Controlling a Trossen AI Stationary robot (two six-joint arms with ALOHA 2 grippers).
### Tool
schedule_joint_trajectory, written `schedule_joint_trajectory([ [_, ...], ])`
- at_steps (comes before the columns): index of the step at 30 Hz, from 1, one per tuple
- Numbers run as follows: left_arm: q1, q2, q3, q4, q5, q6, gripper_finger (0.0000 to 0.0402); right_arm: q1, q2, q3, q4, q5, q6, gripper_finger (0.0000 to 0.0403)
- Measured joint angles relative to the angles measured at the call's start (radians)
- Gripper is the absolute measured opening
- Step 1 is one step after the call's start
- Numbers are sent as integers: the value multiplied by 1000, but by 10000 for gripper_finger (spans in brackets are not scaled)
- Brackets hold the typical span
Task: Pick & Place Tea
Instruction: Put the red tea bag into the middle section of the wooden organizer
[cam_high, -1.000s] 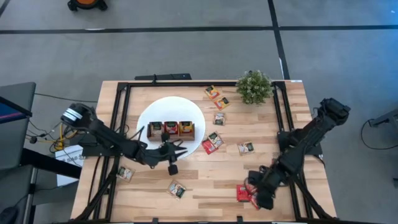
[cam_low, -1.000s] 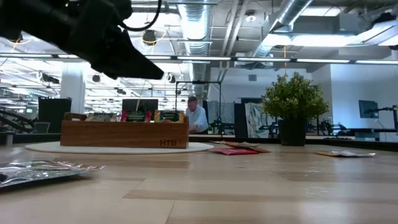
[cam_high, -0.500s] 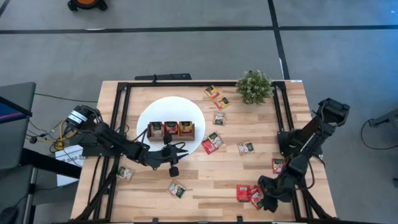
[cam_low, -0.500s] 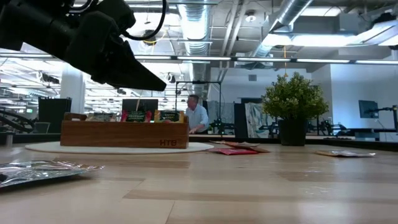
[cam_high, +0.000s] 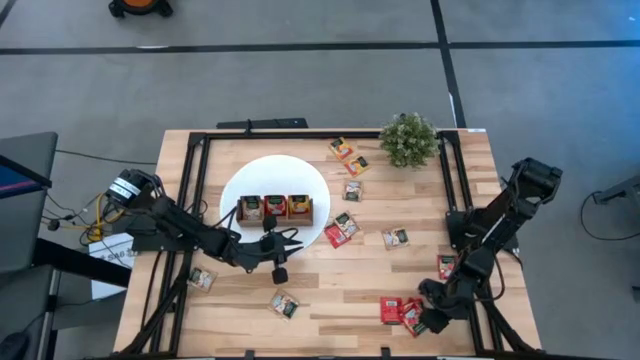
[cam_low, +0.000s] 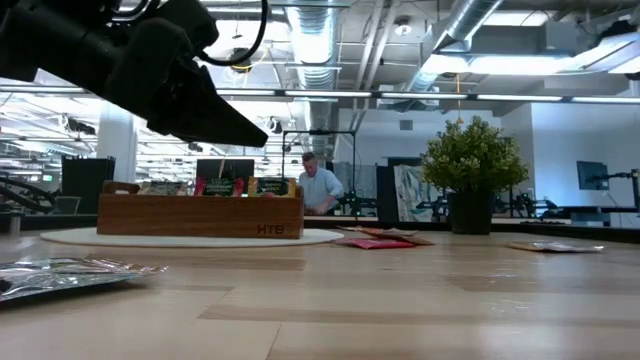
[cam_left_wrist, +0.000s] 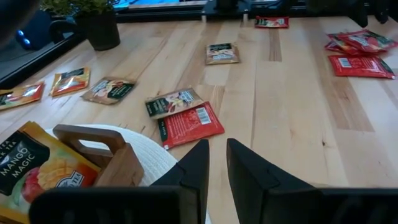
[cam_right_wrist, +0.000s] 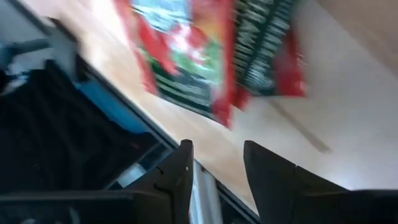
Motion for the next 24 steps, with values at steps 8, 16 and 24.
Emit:
schedule_joint_trajectory([
  [8, 0, 0, 0, 0, 12, -9, 48, -9, 0, 0, -42, 18, -34, 149],
  [16, 0, 0, 0, 0, 12, -11, 48, -51, 0, 0, -35, 51, -121, 161],
  [24, 0, 0, 0, 0, 11, -11, 48, -98, 0, 0, -8, 57, -257, 92],
])
